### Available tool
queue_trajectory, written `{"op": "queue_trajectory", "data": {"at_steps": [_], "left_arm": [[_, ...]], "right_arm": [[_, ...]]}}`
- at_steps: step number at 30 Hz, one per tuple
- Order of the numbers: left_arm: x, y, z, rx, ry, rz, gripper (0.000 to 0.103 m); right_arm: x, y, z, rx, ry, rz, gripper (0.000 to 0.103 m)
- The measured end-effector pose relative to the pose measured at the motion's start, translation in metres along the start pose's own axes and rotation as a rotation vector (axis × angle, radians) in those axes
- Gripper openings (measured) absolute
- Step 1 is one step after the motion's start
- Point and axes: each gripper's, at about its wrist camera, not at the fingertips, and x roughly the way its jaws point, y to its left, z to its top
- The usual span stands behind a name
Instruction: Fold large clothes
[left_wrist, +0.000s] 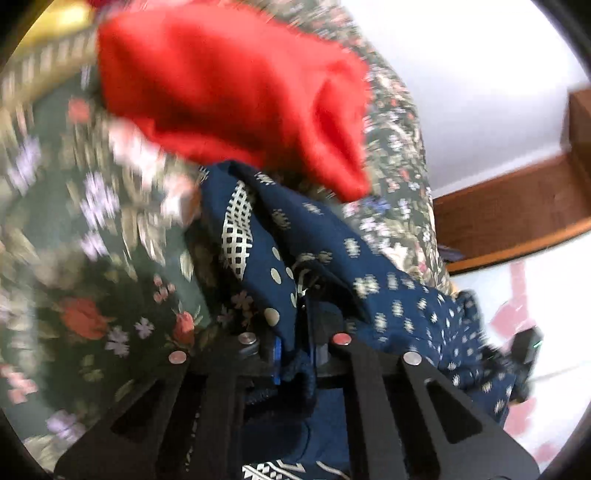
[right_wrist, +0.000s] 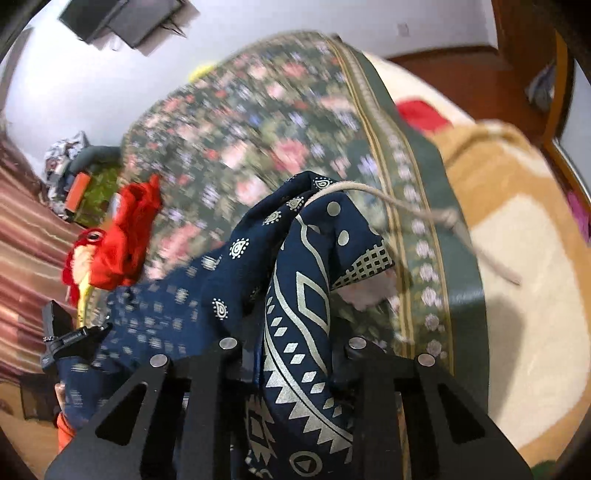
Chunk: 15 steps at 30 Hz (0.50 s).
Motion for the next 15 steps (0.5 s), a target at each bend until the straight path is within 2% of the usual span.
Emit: {"op": "queue_trajectory", "data": {"at_steps": [2,7,10,15], "left_arm": [[-0.021,-0.023,0.001,0.087,-0.058,0.022,0.007],[-0.066,-0.074,0.008,0.203,-0.192,0.062,0.004],[-0.08,-0.094,0.021,0.25,-0.264,0.088,0.002],[-0.12,-0.108,0.044,0.287,-0.378,0.059,0.0]], "right_arm": [[-0.012,0.009,0.004,-0.021,-0.027,0.017,0.02],[-0.02,0.037,0.014,-0.073,-0.074,0.031,0.019],[-0.026,0.052,0.019,-0.107,-0.112,0.037,0.018],[-0.031,0.071,0.034,-0.133,-0.155,0.056,0.017]]}}
